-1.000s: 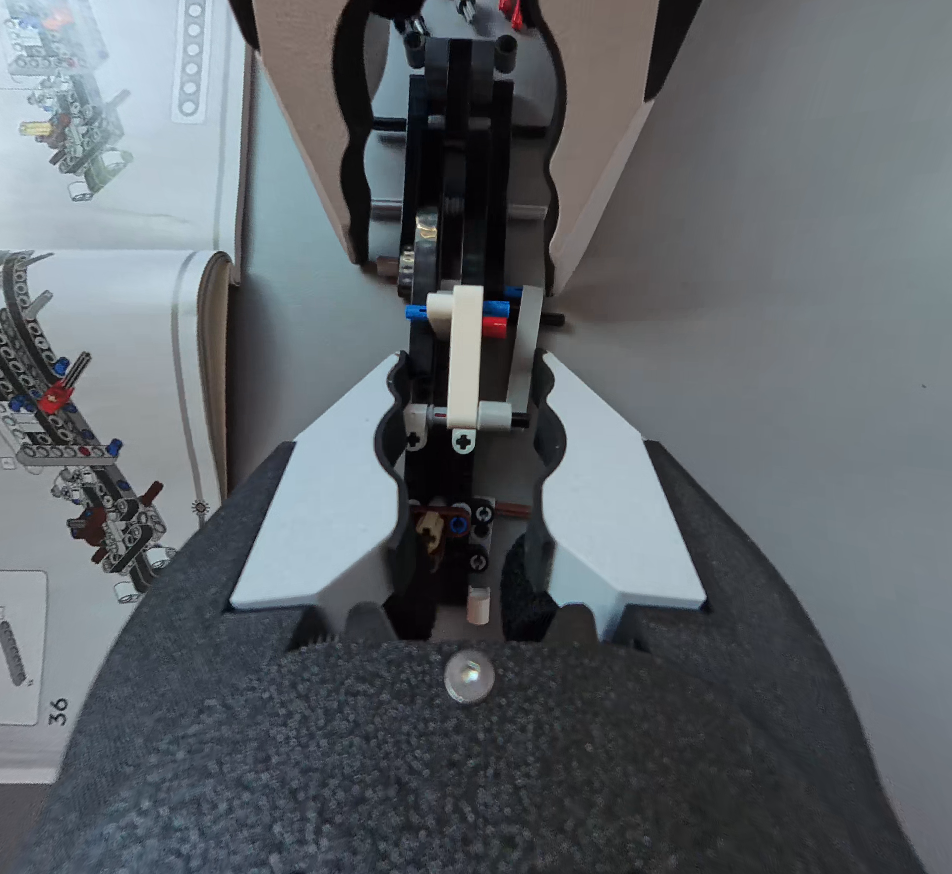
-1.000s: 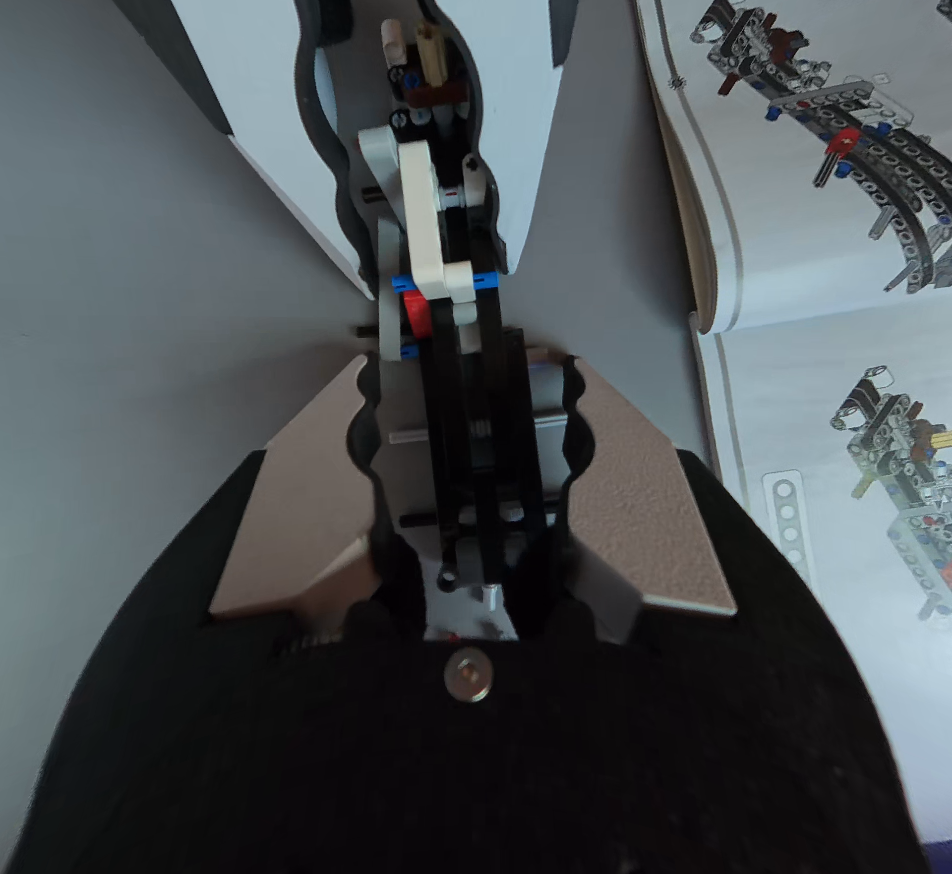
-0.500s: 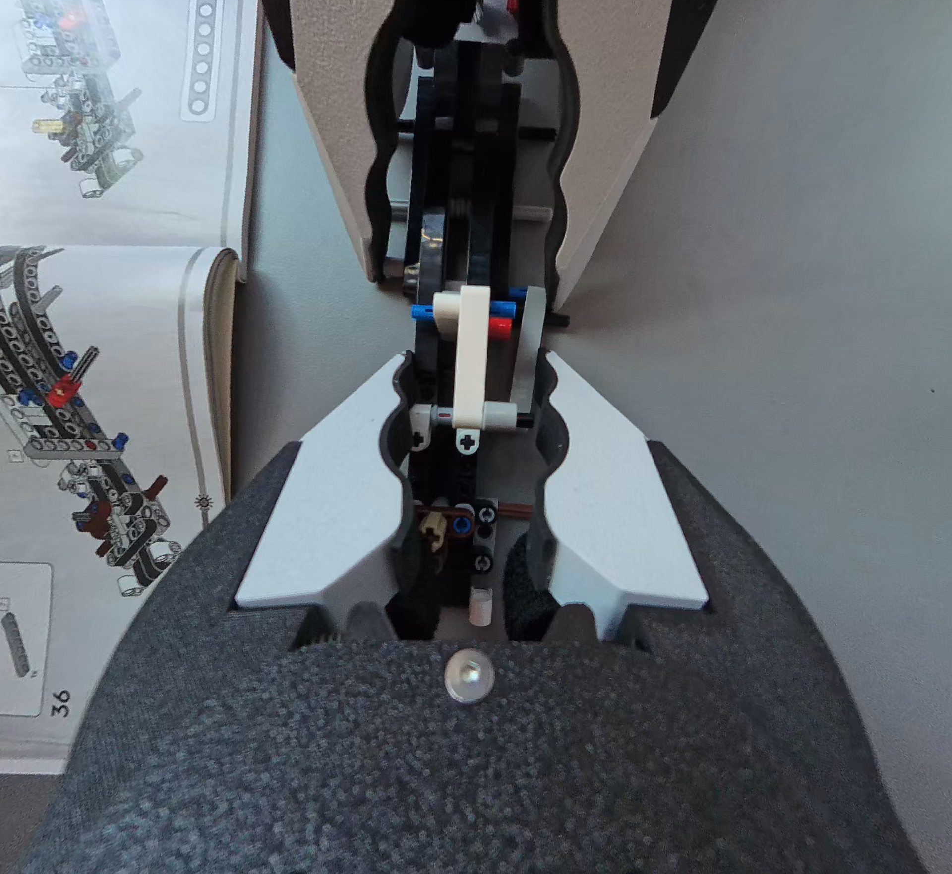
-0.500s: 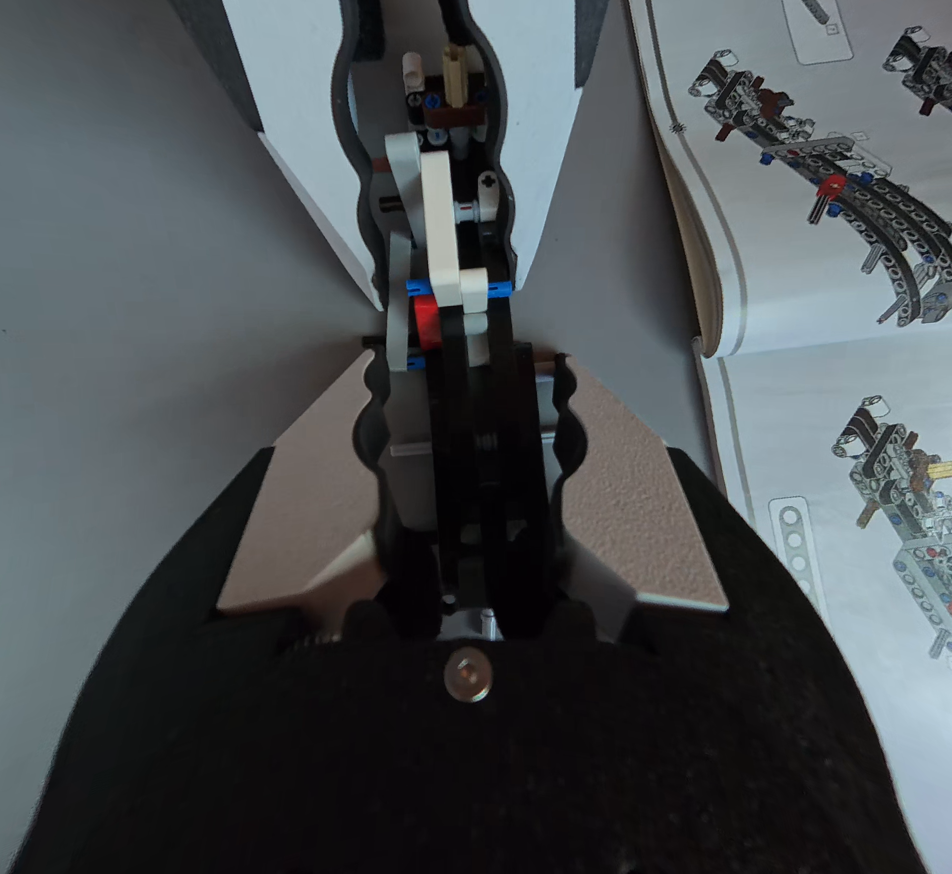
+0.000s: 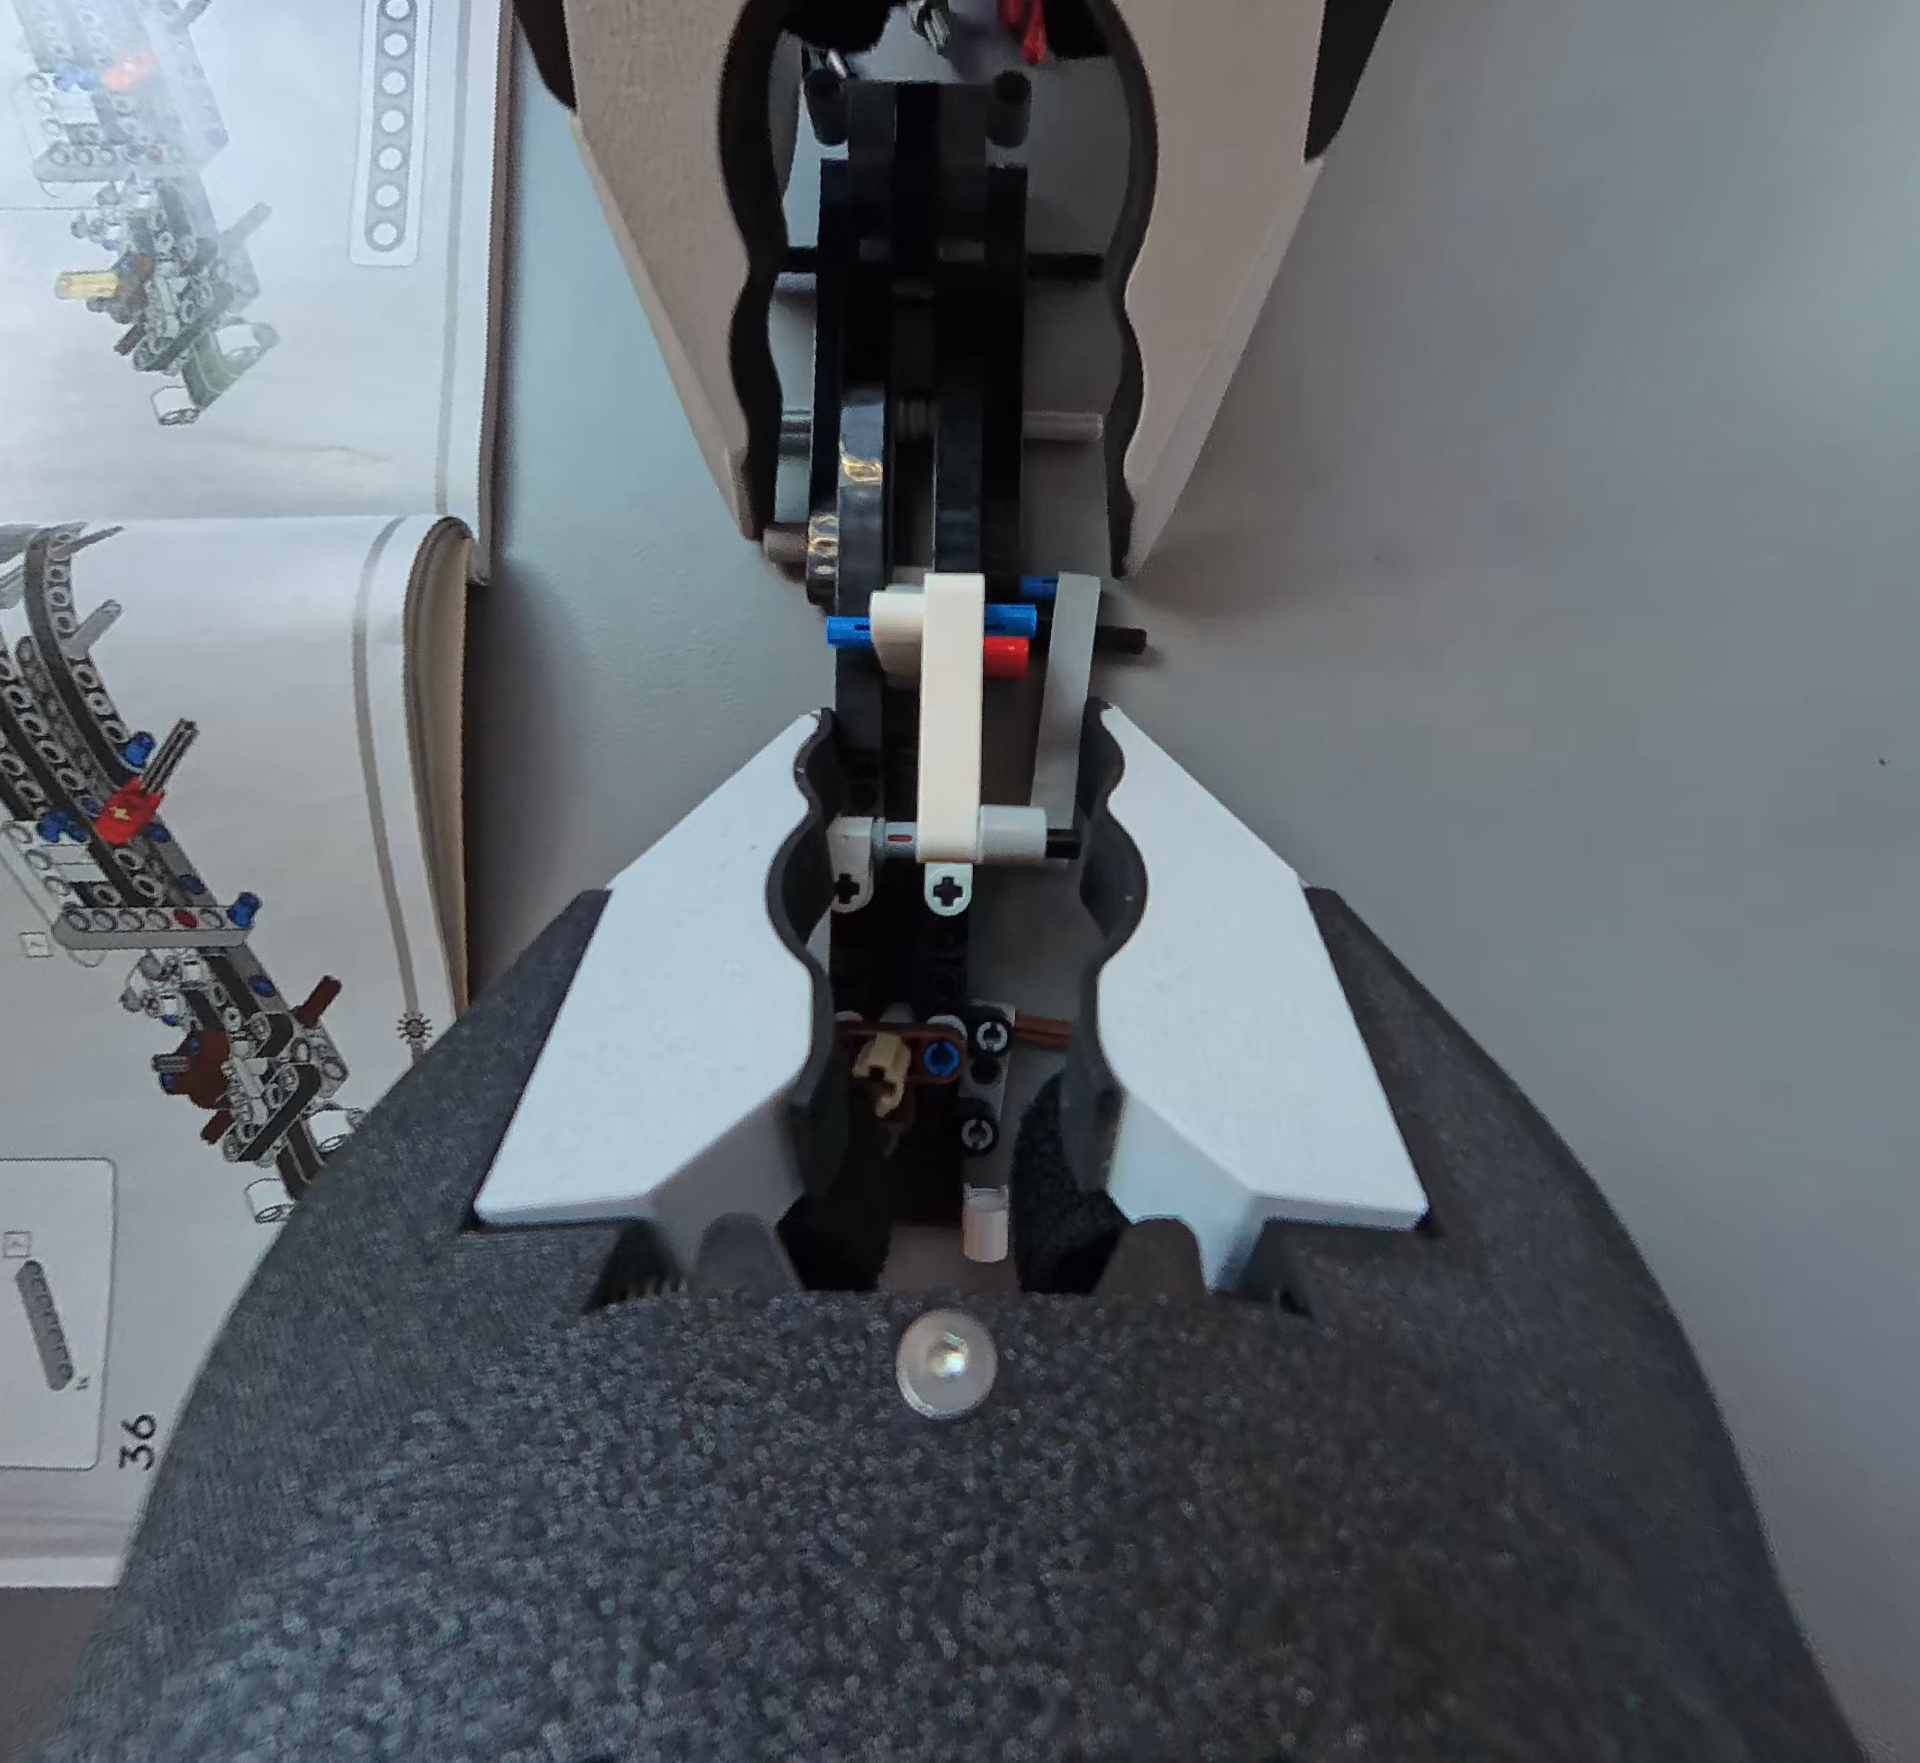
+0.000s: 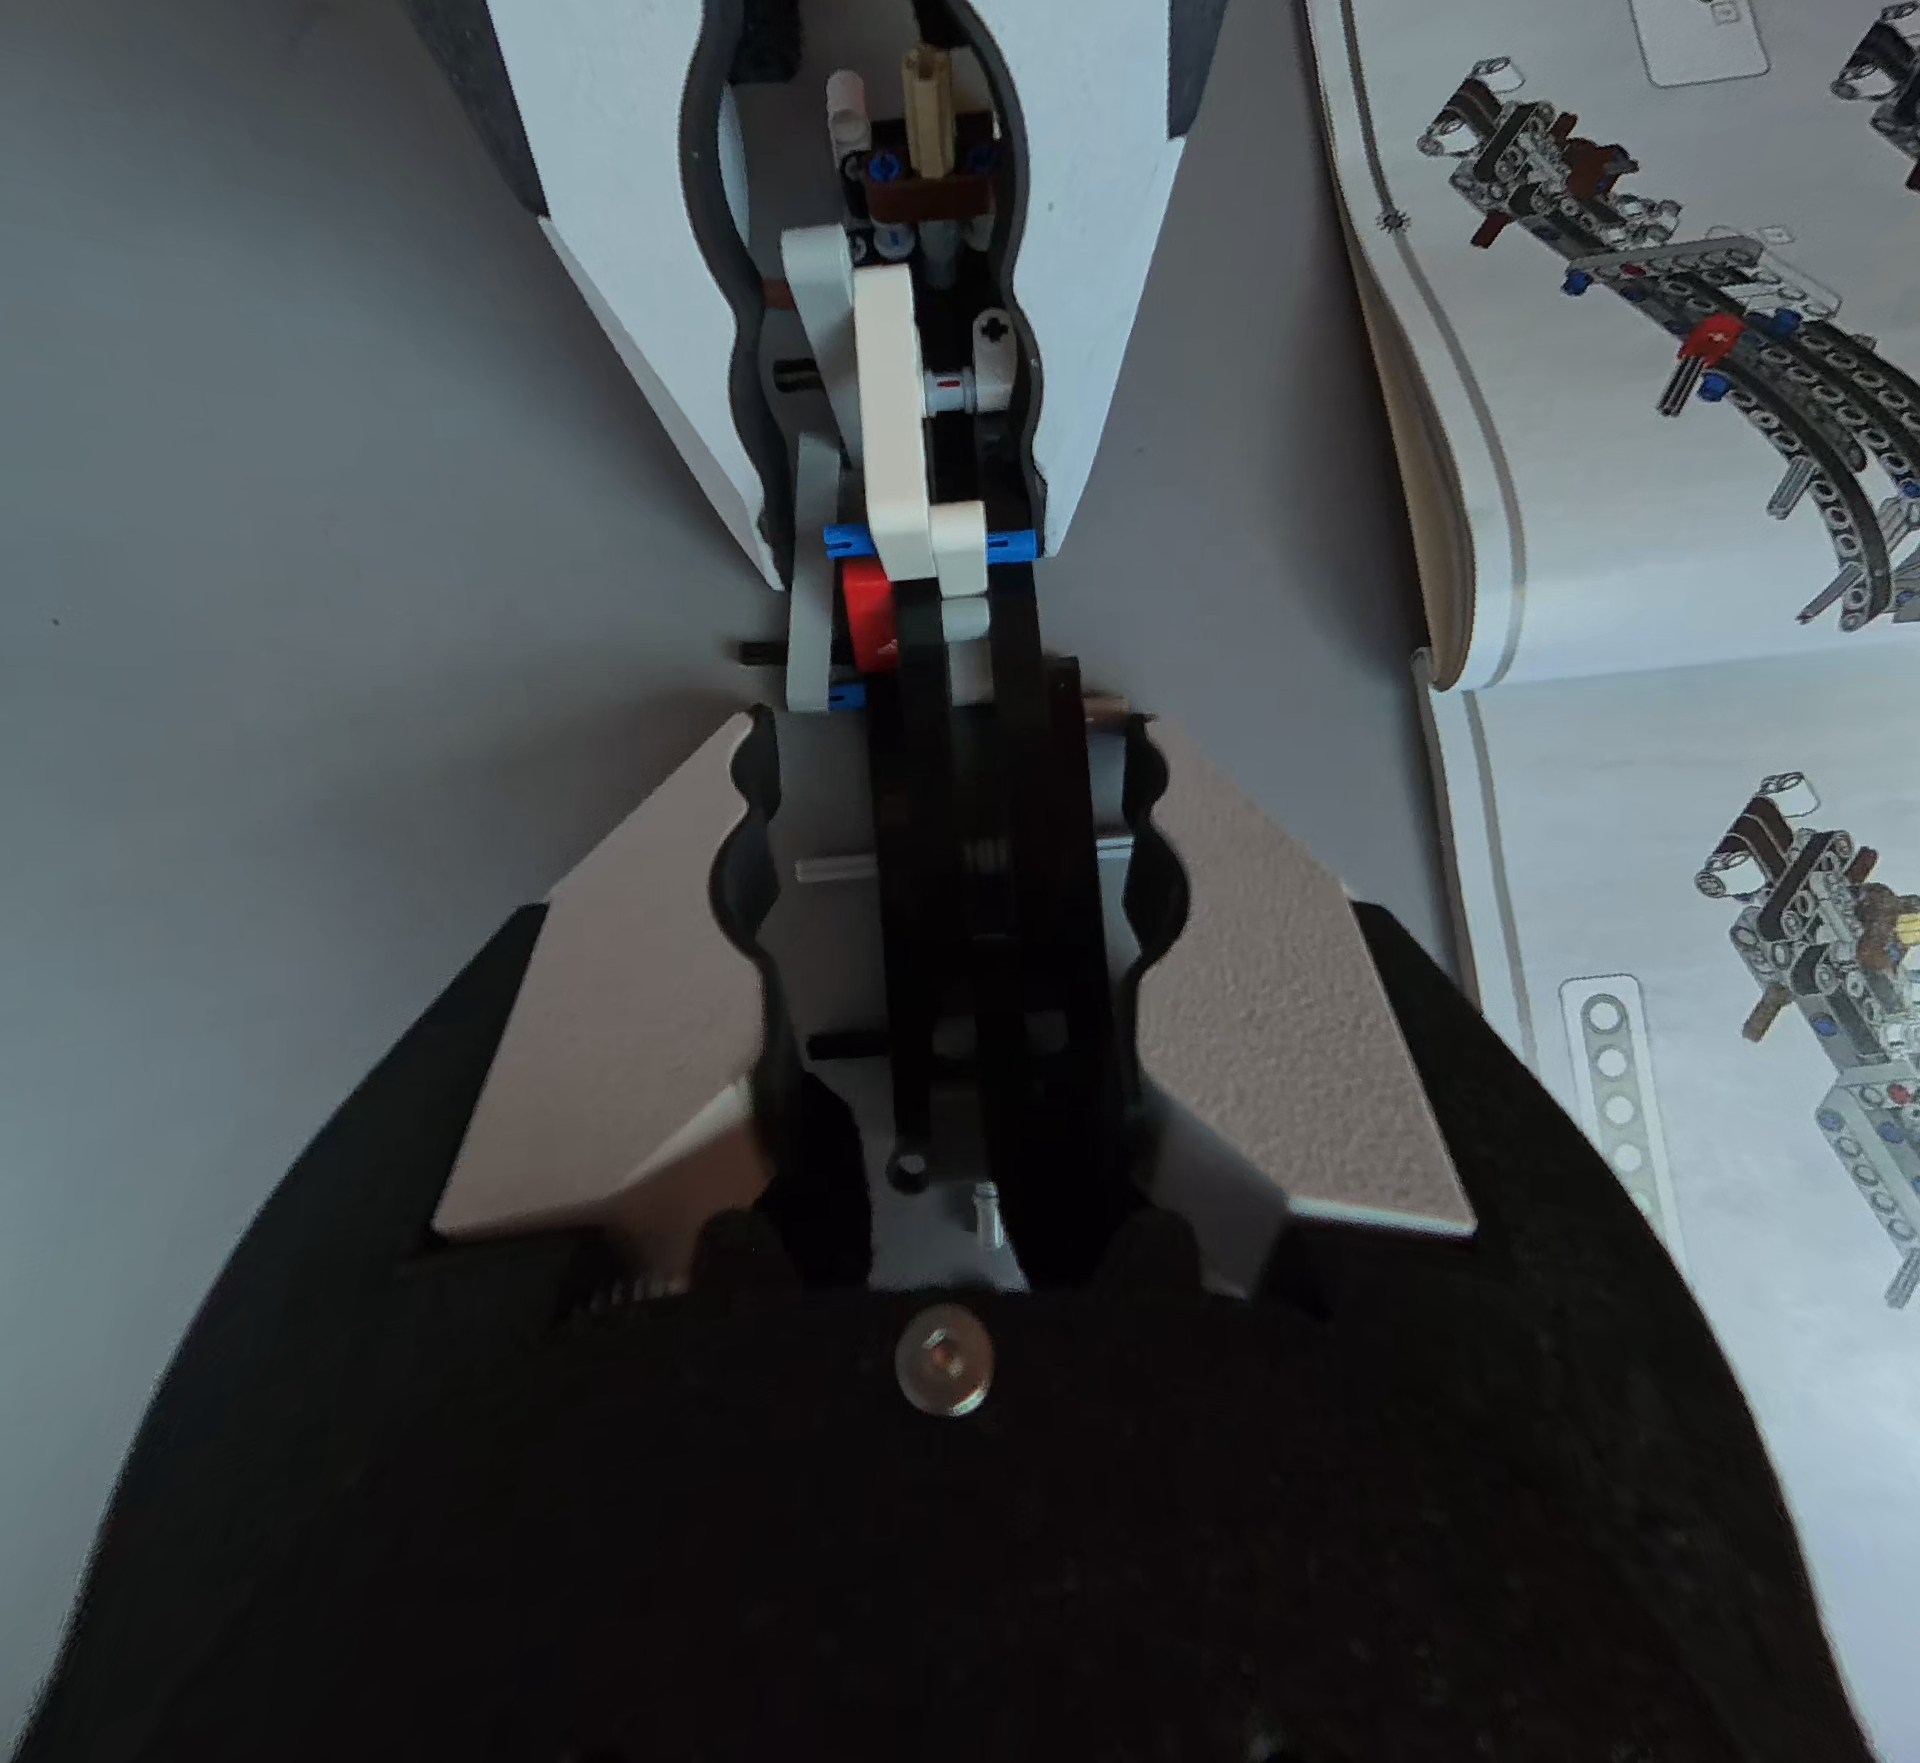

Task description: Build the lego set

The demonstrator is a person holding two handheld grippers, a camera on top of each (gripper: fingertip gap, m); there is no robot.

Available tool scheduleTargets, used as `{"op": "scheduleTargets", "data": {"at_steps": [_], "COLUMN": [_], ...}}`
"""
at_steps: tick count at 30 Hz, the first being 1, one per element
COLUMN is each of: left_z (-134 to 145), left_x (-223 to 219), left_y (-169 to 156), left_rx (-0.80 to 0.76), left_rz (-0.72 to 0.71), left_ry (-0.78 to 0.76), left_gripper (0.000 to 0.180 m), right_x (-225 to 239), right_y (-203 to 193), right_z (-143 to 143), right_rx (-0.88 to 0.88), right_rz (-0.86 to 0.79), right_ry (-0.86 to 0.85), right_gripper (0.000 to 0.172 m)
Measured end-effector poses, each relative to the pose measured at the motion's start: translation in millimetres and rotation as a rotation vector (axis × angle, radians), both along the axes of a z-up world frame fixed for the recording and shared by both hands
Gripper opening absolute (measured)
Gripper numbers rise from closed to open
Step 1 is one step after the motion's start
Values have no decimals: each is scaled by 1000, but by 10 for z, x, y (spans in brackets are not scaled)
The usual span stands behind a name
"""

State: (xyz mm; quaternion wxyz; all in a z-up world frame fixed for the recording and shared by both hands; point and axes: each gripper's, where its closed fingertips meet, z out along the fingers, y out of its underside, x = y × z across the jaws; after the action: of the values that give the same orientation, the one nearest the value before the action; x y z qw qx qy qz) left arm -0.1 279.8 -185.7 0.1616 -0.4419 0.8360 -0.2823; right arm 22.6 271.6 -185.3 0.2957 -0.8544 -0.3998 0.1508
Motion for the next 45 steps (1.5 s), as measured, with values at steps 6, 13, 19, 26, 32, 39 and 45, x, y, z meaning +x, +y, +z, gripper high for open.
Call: {"op": "scheduleTargets", "data": {"at_steps": [6,13,19,26,32,39,45], "left_z": [1,2,0,-2,-2,-1,0], "left_x": [14,32,9,1,2,5,15], "left_y": [4,2,-6,-6,-11,-14,-11], "left_rx": [-2,-2,7,1,3,-2,1], "left_rz": [26,57,-3,-8,-12,-6,7], "left_ry": [0,-5,-13,-2,-6,-5,-8], "left_gripper": [45,45,45,45,45,45,44], "right_x": [12,15,45,97,66,28,24], "right_y": [29,34,-22,-9,60,57,66], "right_z": [-11,-12,3,30,2,-2,0], "right_rx": [29,35,27,52,70,49,43], "right_rz": [-24,-22,14,0,-14,-1,-9], "right_ry": [-23,-23,-17,-72,-30,4,16], "right_gripper": [63,62,61,56,50,49,48]}}
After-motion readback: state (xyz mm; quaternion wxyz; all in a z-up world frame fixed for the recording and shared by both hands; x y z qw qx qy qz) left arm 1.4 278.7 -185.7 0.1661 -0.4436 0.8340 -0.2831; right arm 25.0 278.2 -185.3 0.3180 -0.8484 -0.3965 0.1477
